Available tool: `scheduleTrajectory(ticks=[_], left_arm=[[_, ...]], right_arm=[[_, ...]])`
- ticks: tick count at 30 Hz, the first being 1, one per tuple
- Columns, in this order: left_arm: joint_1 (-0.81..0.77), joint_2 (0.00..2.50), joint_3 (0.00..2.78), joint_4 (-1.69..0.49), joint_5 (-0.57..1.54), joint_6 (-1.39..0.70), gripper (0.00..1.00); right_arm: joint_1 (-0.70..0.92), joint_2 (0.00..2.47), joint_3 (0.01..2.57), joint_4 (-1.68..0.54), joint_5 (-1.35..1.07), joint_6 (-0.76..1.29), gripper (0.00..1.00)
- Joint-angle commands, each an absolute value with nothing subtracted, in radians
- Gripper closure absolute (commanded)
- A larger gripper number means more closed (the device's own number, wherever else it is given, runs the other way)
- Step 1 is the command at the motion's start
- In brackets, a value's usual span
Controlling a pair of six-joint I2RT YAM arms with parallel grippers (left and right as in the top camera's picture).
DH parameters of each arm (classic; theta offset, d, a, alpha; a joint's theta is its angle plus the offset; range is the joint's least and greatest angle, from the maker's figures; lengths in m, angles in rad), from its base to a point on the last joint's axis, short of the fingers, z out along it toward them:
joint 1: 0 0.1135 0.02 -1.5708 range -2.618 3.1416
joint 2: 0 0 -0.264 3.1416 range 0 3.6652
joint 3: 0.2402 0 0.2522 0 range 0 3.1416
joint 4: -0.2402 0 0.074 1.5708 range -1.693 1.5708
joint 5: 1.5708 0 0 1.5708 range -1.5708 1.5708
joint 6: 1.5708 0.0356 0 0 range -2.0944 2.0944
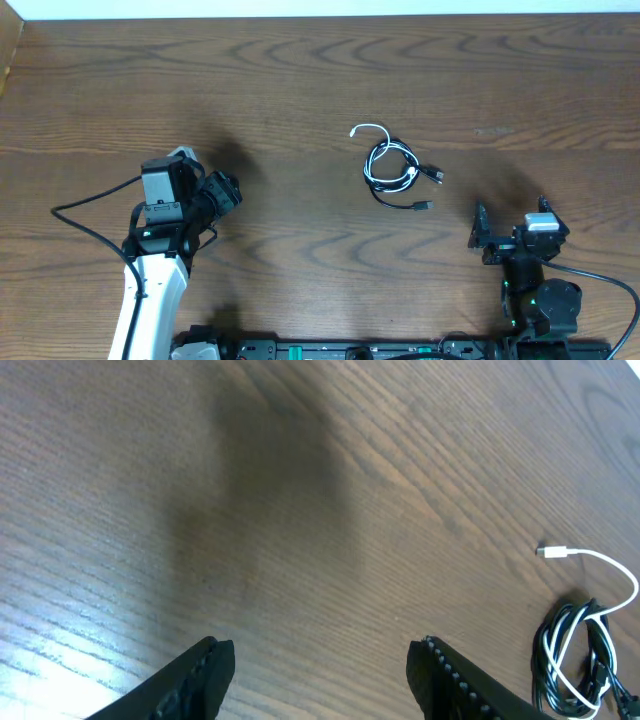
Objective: Untangle cables
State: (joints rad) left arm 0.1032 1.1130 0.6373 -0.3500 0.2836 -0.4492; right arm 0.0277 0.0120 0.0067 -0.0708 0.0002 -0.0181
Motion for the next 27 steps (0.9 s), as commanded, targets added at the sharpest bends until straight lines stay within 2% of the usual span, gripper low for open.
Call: scheduleTrajectory(ticks=[1, 27], left_arm=[[0.105, 1.117, 0.641, -0.36, 0.292, -0.459, 0.39], [0.105, 1.117, 0.641, -0.359, 0.304, -0.458, 0.39]], right_arm=[[0.033, 0.009, 0.006, -0.075, 0.001, -0.012, 0.01], [0.033, 0.009, 0.006, -0.075, 0.001, -0.012, 0.01]])
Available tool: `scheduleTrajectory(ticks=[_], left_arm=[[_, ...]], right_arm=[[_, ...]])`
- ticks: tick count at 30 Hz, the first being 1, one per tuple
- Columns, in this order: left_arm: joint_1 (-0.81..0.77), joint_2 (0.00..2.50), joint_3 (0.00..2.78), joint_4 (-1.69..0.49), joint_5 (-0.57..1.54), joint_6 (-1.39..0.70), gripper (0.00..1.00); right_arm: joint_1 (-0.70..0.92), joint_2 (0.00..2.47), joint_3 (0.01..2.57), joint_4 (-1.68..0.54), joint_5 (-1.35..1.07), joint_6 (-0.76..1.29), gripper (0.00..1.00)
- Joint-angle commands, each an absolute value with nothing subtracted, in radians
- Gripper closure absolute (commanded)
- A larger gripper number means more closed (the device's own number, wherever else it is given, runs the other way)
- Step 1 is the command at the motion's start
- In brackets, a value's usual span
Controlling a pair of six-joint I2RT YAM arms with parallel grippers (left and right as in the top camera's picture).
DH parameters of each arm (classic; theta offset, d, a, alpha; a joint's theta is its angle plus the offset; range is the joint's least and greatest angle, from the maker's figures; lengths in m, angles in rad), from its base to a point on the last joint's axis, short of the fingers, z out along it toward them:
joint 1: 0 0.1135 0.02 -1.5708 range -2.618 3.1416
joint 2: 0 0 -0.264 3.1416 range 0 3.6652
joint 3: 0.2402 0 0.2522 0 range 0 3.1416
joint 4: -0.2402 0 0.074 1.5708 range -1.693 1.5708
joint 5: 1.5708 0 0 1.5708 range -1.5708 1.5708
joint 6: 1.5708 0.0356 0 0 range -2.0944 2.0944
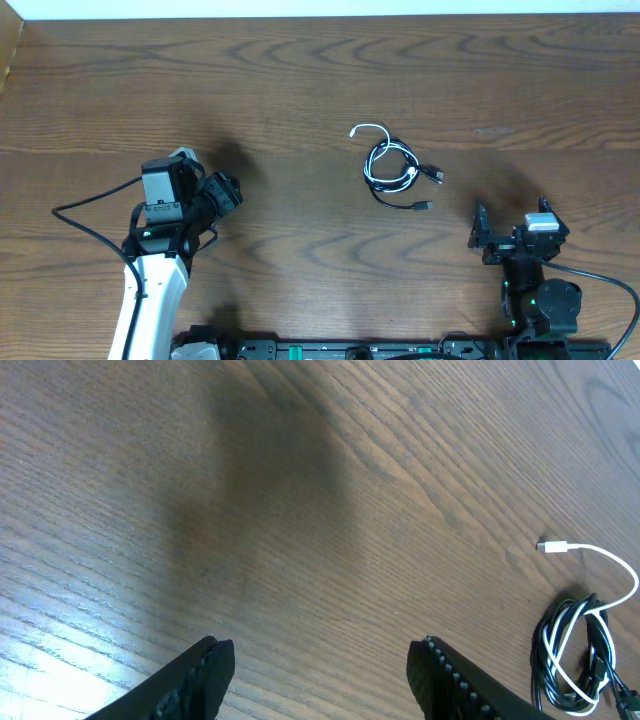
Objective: Untangle cables
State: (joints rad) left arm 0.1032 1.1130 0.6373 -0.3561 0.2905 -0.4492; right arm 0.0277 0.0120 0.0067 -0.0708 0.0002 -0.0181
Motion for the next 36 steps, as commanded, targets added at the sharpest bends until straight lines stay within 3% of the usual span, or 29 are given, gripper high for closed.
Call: scheduleTrajectory(ticks=[1, 20, 21, 22, 23, 36], left_arm=[[0.105, 1.117, 0.641, -0.359, 0.304, -0.458, 0.39], [0.105, 1.117, 0.641, -0.359, 0.303, -0.458, 0.39], [0.105, 1.117, 0.641, -0.359, 0.303, -0.458, 0.34], [0.105, 1.117, 0.641, -0.359, 0.303, -0.458, 0.23], [0.105, 1.117, 0.641, -0.359, 0.303, -0.458, 0.02], [0.105, 1.117, 0.641, -0.359, 0.303, -0.458, 0.02]], right_arm=[[0.033, 0.009, 0.006, -0.075, 0.001, -0.012, 0.01], [0.033, 0.009, 0.006, -0.075, 0.001, -0.012, 0.01], [0.033, 0.009, 0.006, -0.075, 0.001, -0.012, 0.01], [0.033, 0.009, 0.006, -0.075, 0.001, -0.012, 0.01], [0.033, 0.009, 0.006, -0.075, 0.001, -0.012, 0.01], [0.033, 0.009, 0.006, -0.075, 0.001, -0.012, 0.01]])
